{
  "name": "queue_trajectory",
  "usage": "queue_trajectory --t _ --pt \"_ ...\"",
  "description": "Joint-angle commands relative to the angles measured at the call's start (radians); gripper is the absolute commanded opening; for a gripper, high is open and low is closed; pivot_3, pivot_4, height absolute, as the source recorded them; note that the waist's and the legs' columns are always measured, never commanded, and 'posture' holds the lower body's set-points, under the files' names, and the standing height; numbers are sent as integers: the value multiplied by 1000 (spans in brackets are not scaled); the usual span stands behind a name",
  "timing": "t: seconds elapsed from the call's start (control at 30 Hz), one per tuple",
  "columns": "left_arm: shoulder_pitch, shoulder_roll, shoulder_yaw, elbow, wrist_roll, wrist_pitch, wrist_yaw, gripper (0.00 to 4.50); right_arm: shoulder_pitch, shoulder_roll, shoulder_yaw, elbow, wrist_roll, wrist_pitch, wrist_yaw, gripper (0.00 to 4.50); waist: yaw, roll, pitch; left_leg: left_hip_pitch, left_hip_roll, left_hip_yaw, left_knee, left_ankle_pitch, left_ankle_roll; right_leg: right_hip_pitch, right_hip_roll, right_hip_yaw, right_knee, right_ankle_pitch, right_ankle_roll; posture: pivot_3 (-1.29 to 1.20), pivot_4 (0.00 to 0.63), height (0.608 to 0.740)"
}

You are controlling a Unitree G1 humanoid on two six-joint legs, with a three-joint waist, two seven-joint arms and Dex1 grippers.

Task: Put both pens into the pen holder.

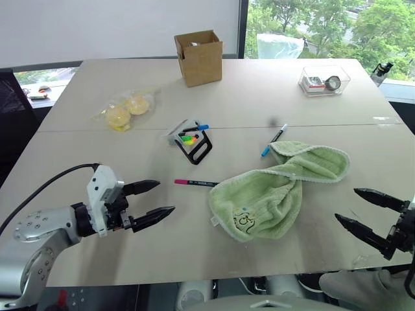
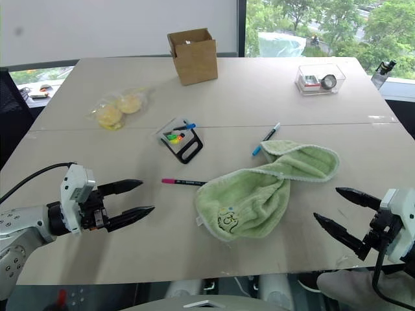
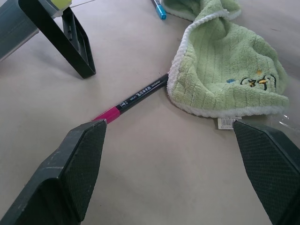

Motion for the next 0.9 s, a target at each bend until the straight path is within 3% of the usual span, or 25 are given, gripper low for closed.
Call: queue_trajectory --t 0.03,0.13,0.37,0.47,0.6,0.7,0.9 --pt "-45 1 25 -23 -48 35 36 4467 -65 -10 10 -38 42 22 -53 4500 0 0 0 0 0 0 0 0 0 0 0 0 0 0 0 0 150 740" --pt "-134 -35 9 -46 -97 85 125 4467 -199 9 78 -67 51 69 -197 4500 -2 -1 1 0 0 0 2 0 0 0 0 0 1 1 -1 0 150 740" --pt "-154 -44 -27 -62 -107 65 94 4467 -411 -92 246 -119 117 296 -351 4500 -2 -1 0 0 0 1 1 1 1 0 1 2 3 3 -4 0 150 740" --pt "-112 -24 -33 -104 -91 37 45 4467 -593 -144 362 -100 137 469 -473 4500 -9 -2 1 0 0 1 1 1 1 0 2 1 2 3 -4 0 150 740" --pt "-53 -2 -48 -117 -43 -19 -14 4467 -920 -13 517 35 203 663 -619 4500 -13 -2 1 0 0 3 1 1 1 -1 2 2 3 3 -4 0 150 740" --pt "-69 -2 -36 -113 -70 -9 -13 4467 -1133 143 572 210 151 787 -772 4500 -6 -2 1 0 0 1 2 1 1 -2 2 1 4 4 -6 0 150 740" --pt "-85 -2 -20 -111 -72 -33 -25 4467 -1521 437 436 757 -43 931 -1103 4500 -4 -2 1 -3 -1 5 2 4 -4 -5 5 2 5 6 -4 0 150 740"
